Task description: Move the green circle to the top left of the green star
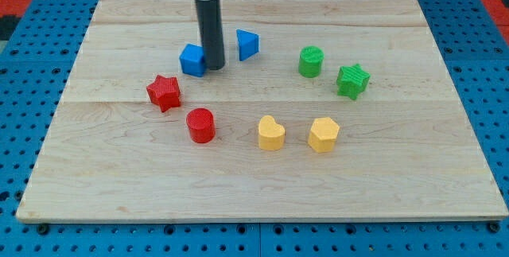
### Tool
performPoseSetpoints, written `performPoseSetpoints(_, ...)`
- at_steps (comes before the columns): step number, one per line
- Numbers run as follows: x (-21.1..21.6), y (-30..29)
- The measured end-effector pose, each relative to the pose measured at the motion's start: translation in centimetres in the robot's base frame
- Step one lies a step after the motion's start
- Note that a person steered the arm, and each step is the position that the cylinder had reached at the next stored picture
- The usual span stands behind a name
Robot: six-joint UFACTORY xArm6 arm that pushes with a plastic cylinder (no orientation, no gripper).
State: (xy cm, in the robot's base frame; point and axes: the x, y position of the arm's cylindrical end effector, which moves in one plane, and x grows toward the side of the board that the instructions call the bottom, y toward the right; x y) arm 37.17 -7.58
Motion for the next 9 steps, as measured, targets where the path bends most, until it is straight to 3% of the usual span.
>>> performPoseSetpoints(1,1.2,1.1)
performPoseSetpoints(4,2.6,13.2)
performPoseSetpoints(7,0.1,16.6)
performPoseSetpoints(9,0.8,14.7)
